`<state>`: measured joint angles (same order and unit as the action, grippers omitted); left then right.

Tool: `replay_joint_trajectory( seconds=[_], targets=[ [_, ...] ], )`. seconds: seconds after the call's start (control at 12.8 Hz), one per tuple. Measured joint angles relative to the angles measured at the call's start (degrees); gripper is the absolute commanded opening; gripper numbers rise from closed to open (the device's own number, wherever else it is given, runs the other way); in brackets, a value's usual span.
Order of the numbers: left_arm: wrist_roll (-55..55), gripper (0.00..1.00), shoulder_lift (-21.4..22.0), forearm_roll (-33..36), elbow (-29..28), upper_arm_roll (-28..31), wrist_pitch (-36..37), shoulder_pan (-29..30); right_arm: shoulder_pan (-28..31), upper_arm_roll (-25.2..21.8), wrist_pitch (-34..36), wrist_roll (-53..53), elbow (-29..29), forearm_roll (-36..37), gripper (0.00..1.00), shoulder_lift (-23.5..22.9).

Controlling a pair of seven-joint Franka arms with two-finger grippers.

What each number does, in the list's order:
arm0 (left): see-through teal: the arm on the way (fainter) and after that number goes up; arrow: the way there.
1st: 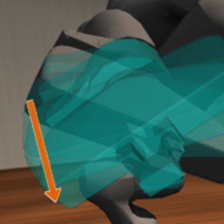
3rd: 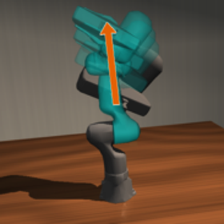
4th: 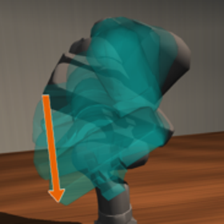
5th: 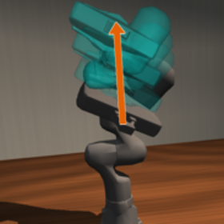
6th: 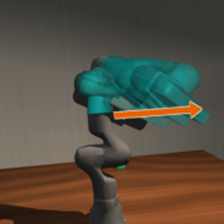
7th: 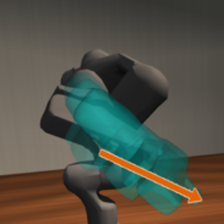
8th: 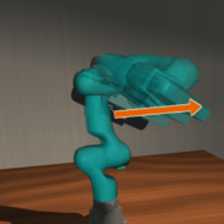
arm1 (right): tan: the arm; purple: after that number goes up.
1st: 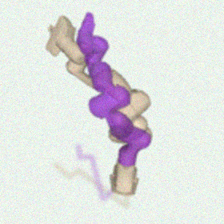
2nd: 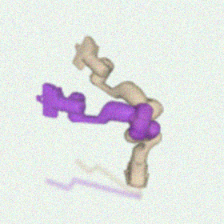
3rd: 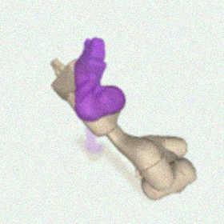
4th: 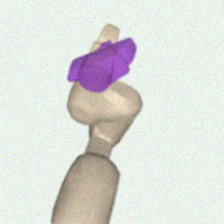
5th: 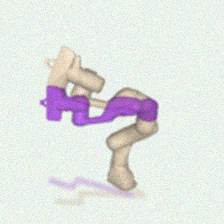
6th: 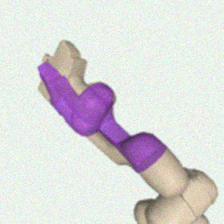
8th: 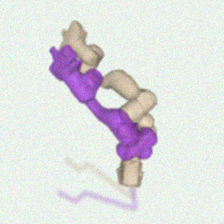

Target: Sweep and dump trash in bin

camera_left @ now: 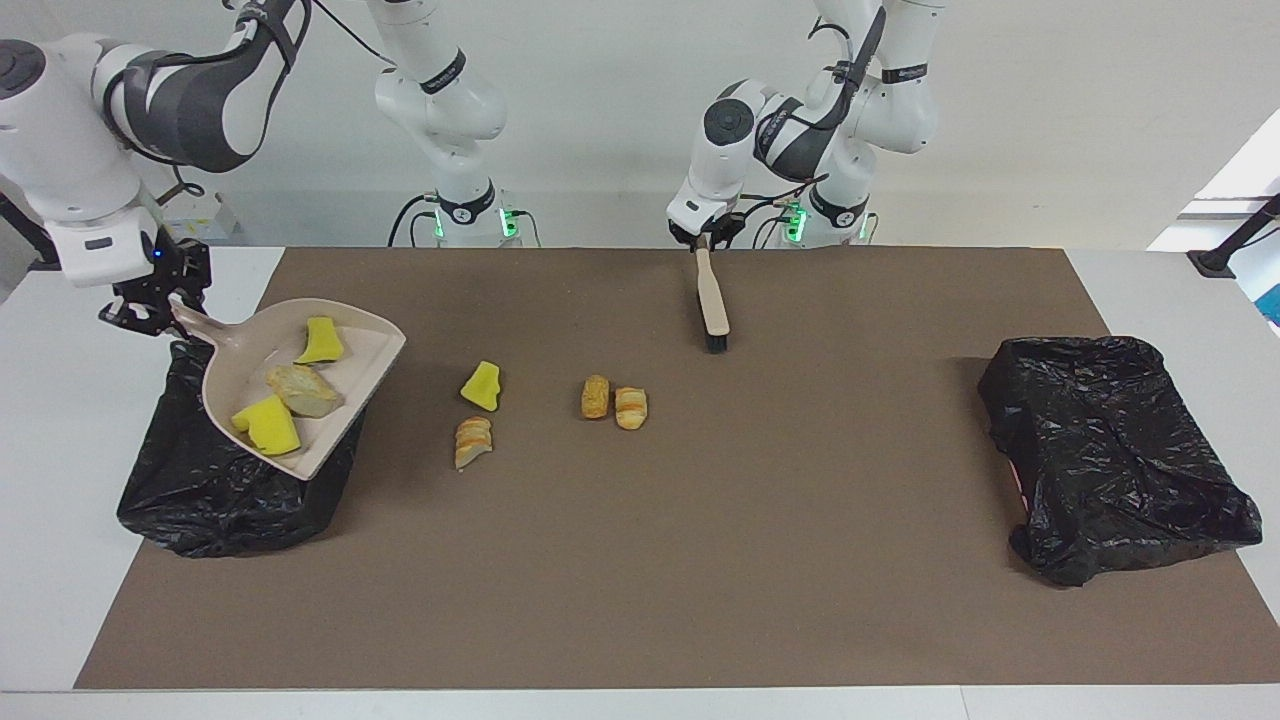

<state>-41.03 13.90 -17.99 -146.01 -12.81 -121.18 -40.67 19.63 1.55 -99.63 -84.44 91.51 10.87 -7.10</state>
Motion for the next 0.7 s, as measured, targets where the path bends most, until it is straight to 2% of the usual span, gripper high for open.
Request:
replay_joint_trajectory(
  seconds=[0.08,0.16,0.31,0.55,0.7],
  targets=[
    [0.8,0.68,-0.14,0.0,0.01,0.08,-0.03,0.03,0.94,-0.03,-0.62,0.36,0.0,1.28,0.0,0.03],
    [1.25,0.72,-0.24,0.0,0.08,0.13,-0.05,0.1,1.49,-0.06,-0.69,0.96,0.05,2.91,0.0,0.1],
    [1.73,1.0,-0.73,0.39,1.15,0.15,-0.23,0.93,1.71,0.01,-0.7,1.83,0.46,7.92,0.0,0.5],
    [3.87,1.0,-1.61,6.62,6.71,0.41,0.01,5.39,1.6,0.37,-2.0,1.65,1.15,13.43,0.0,0.82],
    [6.64,1.0,-1.82,9.63,12.44,0.5,3.27,9.66,1.71,0.33,-6.86,-0.23,2.92,18.51,0.0,0.86]
  ],
)
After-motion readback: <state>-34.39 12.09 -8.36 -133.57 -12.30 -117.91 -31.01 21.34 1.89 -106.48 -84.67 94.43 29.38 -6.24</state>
